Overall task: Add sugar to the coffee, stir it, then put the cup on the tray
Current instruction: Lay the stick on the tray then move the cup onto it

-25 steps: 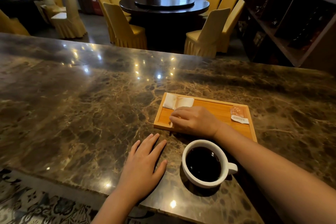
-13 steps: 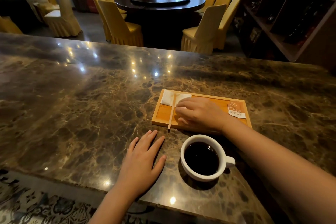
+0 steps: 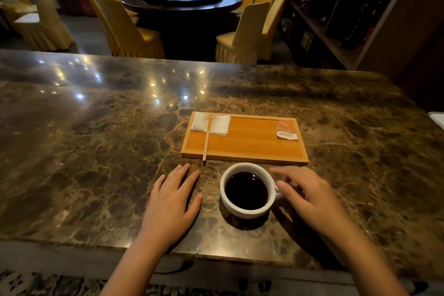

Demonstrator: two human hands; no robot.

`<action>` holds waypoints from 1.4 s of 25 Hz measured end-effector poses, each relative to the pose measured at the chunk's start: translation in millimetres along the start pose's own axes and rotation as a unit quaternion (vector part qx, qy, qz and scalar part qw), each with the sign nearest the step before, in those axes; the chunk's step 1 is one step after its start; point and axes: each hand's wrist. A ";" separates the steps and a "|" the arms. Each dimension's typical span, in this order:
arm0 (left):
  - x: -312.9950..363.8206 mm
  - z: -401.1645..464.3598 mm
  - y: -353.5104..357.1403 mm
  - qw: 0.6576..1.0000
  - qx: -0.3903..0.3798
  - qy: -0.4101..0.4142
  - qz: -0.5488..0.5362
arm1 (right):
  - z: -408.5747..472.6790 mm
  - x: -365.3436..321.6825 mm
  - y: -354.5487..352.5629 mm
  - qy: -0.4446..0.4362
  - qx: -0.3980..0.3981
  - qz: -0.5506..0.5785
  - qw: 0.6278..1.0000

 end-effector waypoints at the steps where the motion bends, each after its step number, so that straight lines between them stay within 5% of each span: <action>1: 0.6 0.3 -0.1 1.000 0.000 0.000 0.001 | -7.0 -0.9 3.8 0.026 -0.009 0.037 0.999; 12: 1.5 0.9 -2.1 1.000 -0.009 0.001 0.001 | -18.5 1.5 16.9 0.134 -0.018 0.272 0.953; 35: 2.1 -0.2 -2.3 1.000 -0.004 0.001 -0.010 | 56.5 16.2 -26.7 0.123 0.008 0.353 0.928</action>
Point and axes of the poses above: each hand's wrist, its own z-axis towards the middle knuckle, its own y-axis out of the palm, x = y × z, and after that the axes turned 2 degrees about z, right-handed
